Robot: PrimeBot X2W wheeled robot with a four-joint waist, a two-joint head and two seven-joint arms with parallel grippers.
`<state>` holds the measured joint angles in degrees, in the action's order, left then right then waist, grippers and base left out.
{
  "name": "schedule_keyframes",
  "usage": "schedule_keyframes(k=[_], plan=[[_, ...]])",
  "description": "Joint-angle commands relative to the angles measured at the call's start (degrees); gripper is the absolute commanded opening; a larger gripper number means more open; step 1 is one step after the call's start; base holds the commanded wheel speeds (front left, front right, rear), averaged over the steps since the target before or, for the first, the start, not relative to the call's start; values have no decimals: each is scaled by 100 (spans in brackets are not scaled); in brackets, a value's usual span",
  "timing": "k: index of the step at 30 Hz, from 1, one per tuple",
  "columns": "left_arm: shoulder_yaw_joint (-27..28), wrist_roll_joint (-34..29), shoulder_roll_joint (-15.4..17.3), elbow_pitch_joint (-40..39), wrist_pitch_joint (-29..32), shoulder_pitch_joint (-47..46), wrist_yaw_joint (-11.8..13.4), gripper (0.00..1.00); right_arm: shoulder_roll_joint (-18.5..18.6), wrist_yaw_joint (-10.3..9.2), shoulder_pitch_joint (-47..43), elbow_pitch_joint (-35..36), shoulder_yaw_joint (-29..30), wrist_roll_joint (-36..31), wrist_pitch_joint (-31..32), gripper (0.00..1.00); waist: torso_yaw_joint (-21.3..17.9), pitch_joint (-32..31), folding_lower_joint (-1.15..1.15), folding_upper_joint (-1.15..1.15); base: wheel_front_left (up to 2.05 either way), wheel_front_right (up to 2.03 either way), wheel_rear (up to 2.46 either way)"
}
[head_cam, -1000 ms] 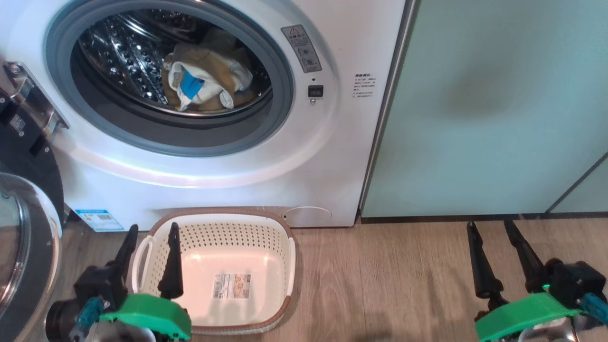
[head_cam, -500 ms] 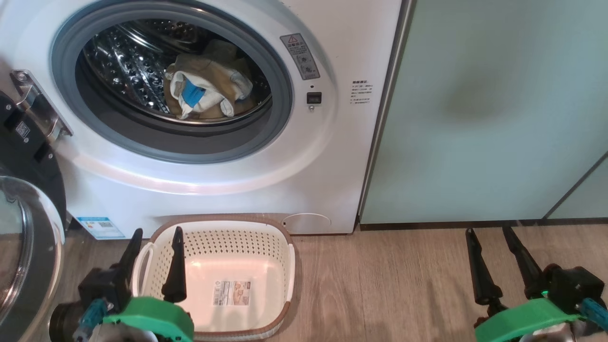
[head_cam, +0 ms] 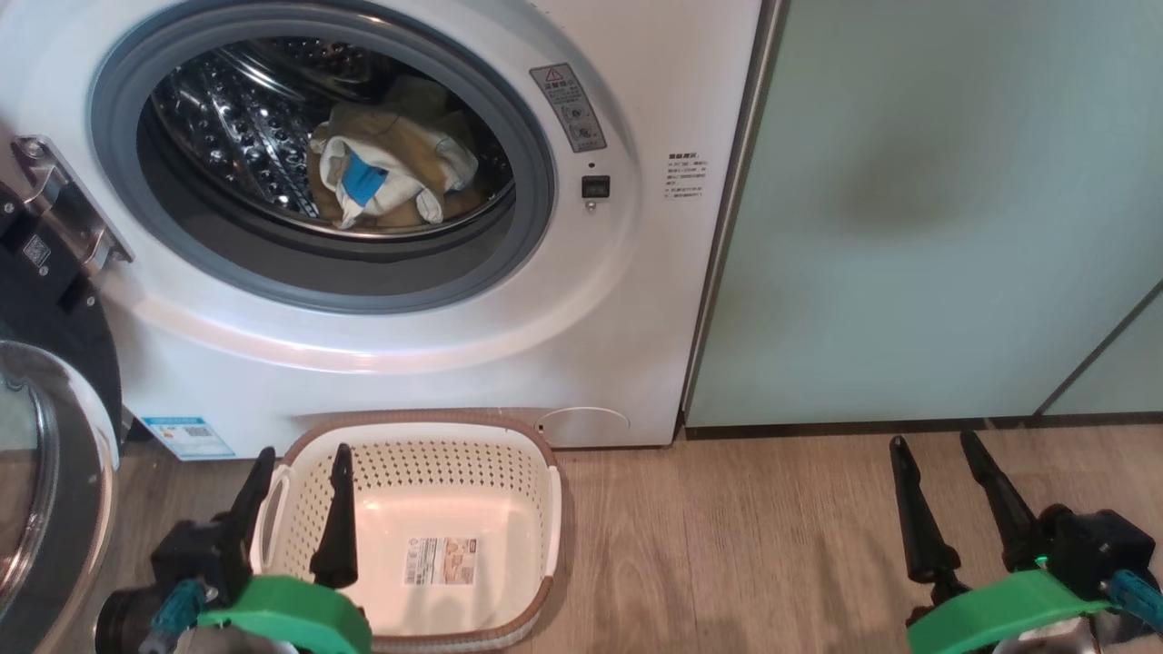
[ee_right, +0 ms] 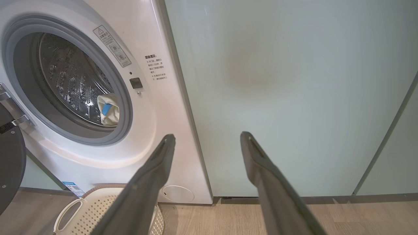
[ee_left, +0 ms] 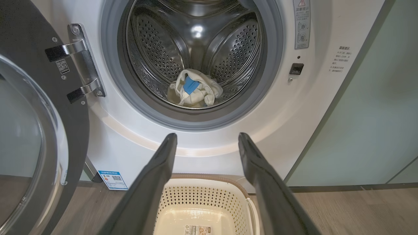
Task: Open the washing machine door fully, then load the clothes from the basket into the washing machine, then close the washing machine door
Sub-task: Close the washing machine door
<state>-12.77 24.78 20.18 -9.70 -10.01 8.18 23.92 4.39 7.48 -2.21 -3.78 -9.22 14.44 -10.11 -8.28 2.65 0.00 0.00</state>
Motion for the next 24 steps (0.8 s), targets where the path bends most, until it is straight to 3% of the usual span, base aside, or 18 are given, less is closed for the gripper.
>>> schedule_keyframes(k=[1, 17, 24], plan=[[244, -5, 119, -160, -7, -220, 103, 100, 35, 1, 118, 193, -98, -68, -20, 100, 3, -2, 0, 0, -70, 82, -12], [211, -5, 163, -102, -33, -273, 96, 100, 50, 1, 132, 194, -105, -53, -12, 100, 45, -7, 0, 0, -161, 164, -3], [200, -9, 186, -80, -54, -303, 90, 100, 41, 1, 136, 186, -104, -49, -17, 100, 70, -5, 0, 0, -94, 94, 0]])
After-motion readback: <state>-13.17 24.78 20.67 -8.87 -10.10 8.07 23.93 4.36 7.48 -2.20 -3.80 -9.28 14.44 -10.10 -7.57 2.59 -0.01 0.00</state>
